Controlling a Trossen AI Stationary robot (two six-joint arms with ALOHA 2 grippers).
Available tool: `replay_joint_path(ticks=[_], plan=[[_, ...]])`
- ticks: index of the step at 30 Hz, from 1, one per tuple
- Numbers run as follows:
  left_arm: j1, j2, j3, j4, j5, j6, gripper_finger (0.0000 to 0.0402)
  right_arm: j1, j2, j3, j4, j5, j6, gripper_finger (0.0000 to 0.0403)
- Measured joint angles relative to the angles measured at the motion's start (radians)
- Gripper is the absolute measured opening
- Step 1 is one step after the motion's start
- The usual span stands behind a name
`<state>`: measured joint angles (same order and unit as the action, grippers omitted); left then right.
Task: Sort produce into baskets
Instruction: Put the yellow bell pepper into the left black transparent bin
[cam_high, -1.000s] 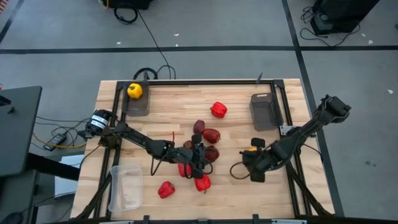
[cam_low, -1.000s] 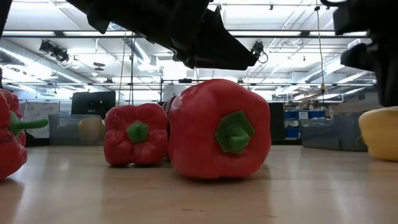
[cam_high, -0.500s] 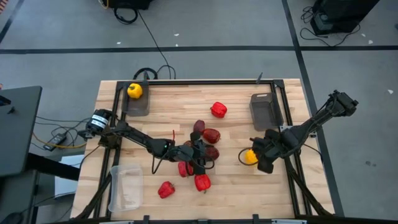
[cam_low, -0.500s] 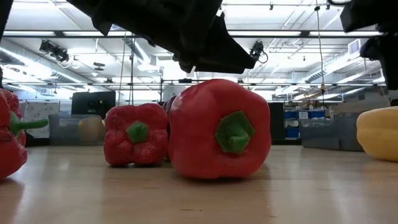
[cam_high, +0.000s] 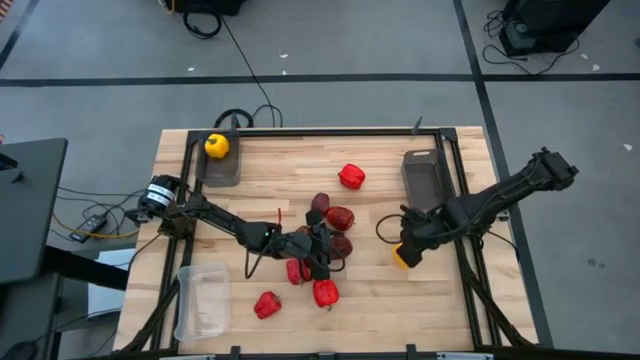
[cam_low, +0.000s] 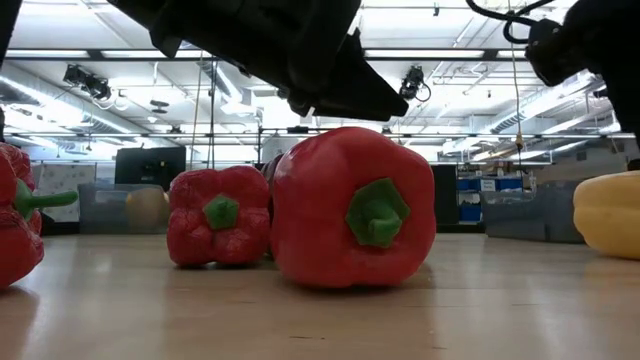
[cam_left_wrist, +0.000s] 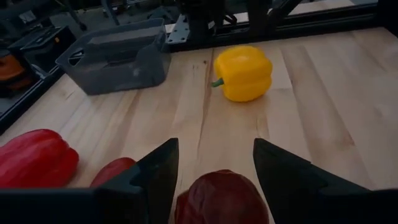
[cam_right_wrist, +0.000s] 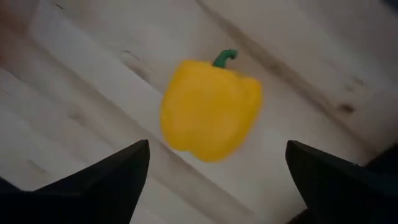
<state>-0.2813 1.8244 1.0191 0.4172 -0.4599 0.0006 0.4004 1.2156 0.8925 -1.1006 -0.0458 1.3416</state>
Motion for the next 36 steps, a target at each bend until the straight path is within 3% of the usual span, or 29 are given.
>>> replay_joint_path(ticks=[12,25,36], plan=[[0.0,0.0,0.0,-0.096,0.0,0.023,0.0214,0.059,0.212,0.0,0.051,0.049,0.142,0.0399],[0.0,0.0,0.0,-0.1,0.0,0.003,0.0214,0.007,0.26,0.0,0.069,0.165,0.076,0.0398],[-0.002,-0.001,0.0,-0.139,0.0,-0.04,0.0214,0.005,0.298,-0.011,0.099,0.15,0.039,0.0378]])
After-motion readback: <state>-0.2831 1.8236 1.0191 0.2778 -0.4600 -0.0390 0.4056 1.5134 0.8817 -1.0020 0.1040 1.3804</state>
